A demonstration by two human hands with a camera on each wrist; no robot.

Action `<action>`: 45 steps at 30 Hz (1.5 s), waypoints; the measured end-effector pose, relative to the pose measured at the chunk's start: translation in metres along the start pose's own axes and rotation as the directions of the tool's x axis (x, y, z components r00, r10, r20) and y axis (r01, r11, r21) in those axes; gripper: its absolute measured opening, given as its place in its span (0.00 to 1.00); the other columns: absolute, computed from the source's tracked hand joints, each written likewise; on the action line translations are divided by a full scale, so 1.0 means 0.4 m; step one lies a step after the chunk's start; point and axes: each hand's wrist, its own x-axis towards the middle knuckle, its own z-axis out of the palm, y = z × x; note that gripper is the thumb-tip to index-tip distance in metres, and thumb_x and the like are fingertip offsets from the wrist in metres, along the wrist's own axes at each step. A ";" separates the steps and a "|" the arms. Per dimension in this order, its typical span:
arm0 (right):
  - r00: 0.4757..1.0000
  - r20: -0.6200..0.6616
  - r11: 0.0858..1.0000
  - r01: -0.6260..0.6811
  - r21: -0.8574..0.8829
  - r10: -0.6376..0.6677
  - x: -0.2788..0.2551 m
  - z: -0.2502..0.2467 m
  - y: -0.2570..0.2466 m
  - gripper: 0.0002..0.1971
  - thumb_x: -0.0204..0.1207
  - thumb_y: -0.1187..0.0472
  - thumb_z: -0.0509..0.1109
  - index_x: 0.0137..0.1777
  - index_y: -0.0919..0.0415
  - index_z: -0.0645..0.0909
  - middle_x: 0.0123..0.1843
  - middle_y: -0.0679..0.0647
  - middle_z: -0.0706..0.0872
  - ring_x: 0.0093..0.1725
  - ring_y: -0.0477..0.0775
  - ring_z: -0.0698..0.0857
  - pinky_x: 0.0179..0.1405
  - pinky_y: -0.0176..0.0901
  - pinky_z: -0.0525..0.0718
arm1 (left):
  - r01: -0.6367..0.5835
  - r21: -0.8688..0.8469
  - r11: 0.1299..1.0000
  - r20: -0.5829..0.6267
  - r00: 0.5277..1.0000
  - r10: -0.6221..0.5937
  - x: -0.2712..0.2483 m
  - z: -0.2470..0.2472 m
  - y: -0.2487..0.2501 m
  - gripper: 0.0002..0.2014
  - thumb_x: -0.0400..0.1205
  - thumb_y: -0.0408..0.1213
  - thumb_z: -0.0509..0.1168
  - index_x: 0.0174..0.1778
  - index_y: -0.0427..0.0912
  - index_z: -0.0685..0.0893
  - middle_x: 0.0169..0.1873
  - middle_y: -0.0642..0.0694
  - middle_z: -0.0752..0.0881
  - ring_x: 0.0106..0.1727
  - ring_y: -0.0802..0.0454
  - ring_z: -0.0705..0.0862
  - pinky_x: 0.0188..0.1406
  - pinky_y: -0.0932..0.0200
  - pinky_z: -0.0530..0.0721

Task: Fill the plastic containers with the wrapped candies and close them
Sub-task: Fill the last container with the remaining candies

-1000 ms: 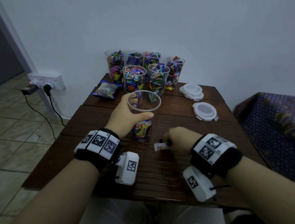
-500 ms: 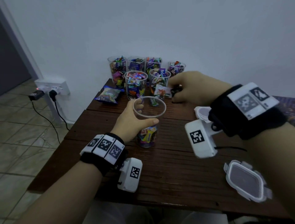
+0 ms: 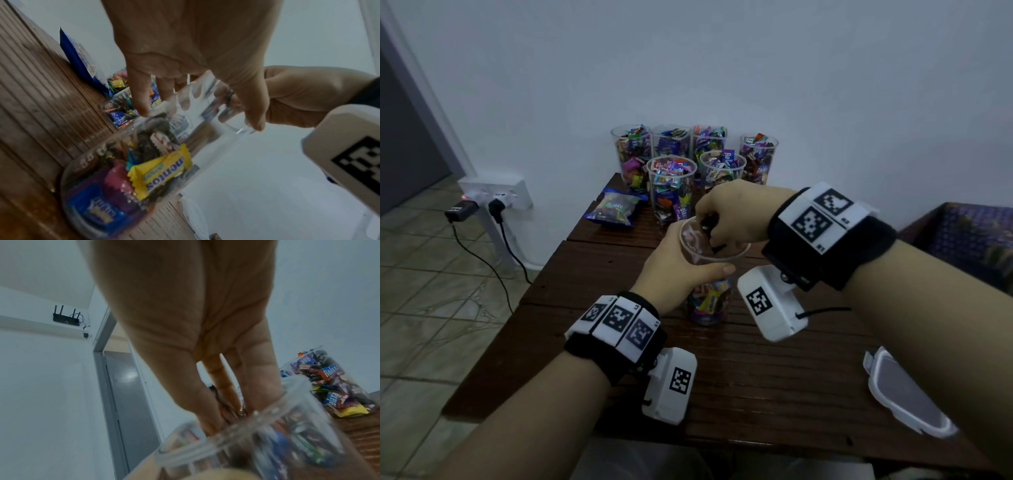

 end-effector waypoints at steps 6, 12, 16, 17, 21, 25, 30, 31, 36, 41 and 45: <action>0.957 -0.288 0.977 0.032 0.209 0.030 -0.022 0.038 0.028 0.12 0.78 0.56 0.67 0.60 0.57 0.80 0.54 0.53 0.80 0.56 0.53 0.79 0.49 0.40 0.72 | 0.000 -0.017 1.000 0.000 1.000 0.000 0.005 -0.002 -0.009 0.41 0.53 0.64 0.77 0.61 0.71 0.66 0.61 0.64 0.75 0.66 0.60 0.76 0.67 0.47 0.77; 0.856 -0.419 0.609 0.166 0.775 0.301 -0.051 0.177 0.035 0.43 0.68 0.48 0.78 0.80 0.56 0.61 0.76 0.52 0.70 0.73 0.47 0.70 0.71 0.45 0.71 | -0.028 -0.027 0.999 -0.026 0.999 0.027 0.012 0.002 -0.022 0.40 0.54 0.60 0.78 0.62 0.68 0.68 0.62 0.62 0.77 0.62 0.65 0.78 0.59 0.59 0.80; 0.848 -0.374 0.393 0.221 0.893 0.375 -0.046 0.252 0.022 0.58 0.53 0.42 0.81 0.82 0.52 0.53 0.77 0.47 0.68 0.75 0.44 0.69 0.76 0.52 0.70 | -0.018 -0.066 0.998 0.022 1.000 0.020 0.014 -0.007 -0.023 0.39 0.53 0.55 0.76 0.61 0.67 0.67 0.61 0.62 0.76 0.64 0.66 0.77 0.57 0.67 0.77; 0.847 -0.371 0.360 0.233 0.903 0.382 -0.043 0.263 0.023 0.61 0.50 0.41 0.81 0.82 0.50 0.50 0.77 0.46 0.69 0.75 0.44 0.71 0.75 0.53 0.71 | -0.018 -0.046 0.999 0.046 0.999 0.020 0.012 -0.013 -0.023 0.39 0.54 0.54 0.77 0.61 0.68 0.67 0.61 0.63 0.76 0.65 0.68 0.76 0.57 0.68 0.77; 0.844 -0.364 0.306 0.253 0.918 0.393 -0.031 0.284 0.031 0.62 0.49 0.41 0.82 0.80 0.42 0.47 0.71 0.44 0.76 0.71 0.44 0.76 0.72 0.54 0.75 | -0.030 0.251 0.968 0.174 0.985 -0.015 0.005 -0.061 -0.014 0.37 0.62 0.50 0.81 0.60 0.72 0.66 0.60 0.70 0.75 0.66 0.66 0.75 0.63 0.63 0.74; 0.853 -0.350 0.334 0.224 0.916 0.387 -0.030 0.283 0.034 0.53 0.52 0.44 0.83 0.76 0.46 0.58 0.70 0.42 0.74 0.71 0.43 0.74 0.74 0.51 0.72 | 0.048 0.648 0.760 0.239 0.935 -0.263 0.051 -0.140 -0.035 0.33 0.71 0.46 0.76 0.71 0.54 0.72 0.69 0.55 0.74 0.70 0.55 0.73 0.67 0.60 0.71; 0.847 -0.363 0.355 0.226 0.907 0.388 -0.019 0.281 0.039 0.46 0.61 0.50 0.82 0.76 0.48 0.60 0.69 0.41 0.73 0.70 0.42 0.72 0.70 0.39 0.70 | 0.246 0.768 0.592 -0.032 0.937 -0.348 0.151 -0.242 -0.054 0.28 0.77 0.51 0.70 0.72 0.47 0.74 0.72 0.44 0.75 0.70 0.47 0.74 0.64 0.57 0.71; 0.845 -0.364 0.356 0.226 0.907 0.391 -0.014 0.281 0.039 0.45 0.61 0.50 0.82 0.75 0.47 0.60 0.69 0.40 0.73 0.69 0.41 0.72 0.68 0.37 0.69 | 0.270 0.766 0.583 -0.082 0.941 -0.328 0.175 -0.256 -0.056 0.28 0.77 0.52 0.69 0.71 0.46 0.74 0.71 0.42 0.76 0.69 0.45 0.75 0.64 0.56 0.72; 0.837 -0.372 0.343 0.240 0.908 0.401 0.014 0.284 0.040 0.41 0.61 0.50 0.82 0.68 0.40 0.59 0.64 0.33 0.72 0.67 0.38 0.73 0.58 0.24 0.69 | 0.404 0.684 0.607 -0.296 0.915 -0.274 0.275 -0.288 -0.077 0.30 0.75 0.50 0.72 0.67 0.35 0.76 0.64 0.34 0.80 0.63 0.38 0.79 0.51 0.55 0.73; 0.841 -0.367 0.338 0.237 0.911 0.397 0.026 0.282 0.048 0.42 0.62 0.51 0.82 0.72 0.41 0.60 0.64 0.32 0.72 0.65 0.33 0.73 0.54 0.18 0.70 | 0.541 0.593 0.596 -0.432 0.839 -0.332 0.344 -0.292 -0.111 0.35 0.76 0.50 0.71 0.71 0.28 0.71 0.68 0.30 0.76 0.66 0.34 0.77 0.52 0.52 0.73; 0.843 -0.351 0.320 0.228 0.920 0.408 0.039 0.285 0.049 0.46 0.62 0.50 0.82 0.76 0.46 0.60 0.68 0.37 0.73 0.68 0.37 0.73 0.64 0.29 0.69 | 0.586 0.542 0.602 -0.440 0.808 -0.392 0.389 -0.290 -0.150 0.37 0.76 0.53 0.71 0.72 0.29 0.71 0.69 0.30 0.75 0.67 0.33 0.76 0.60 0.48 0.75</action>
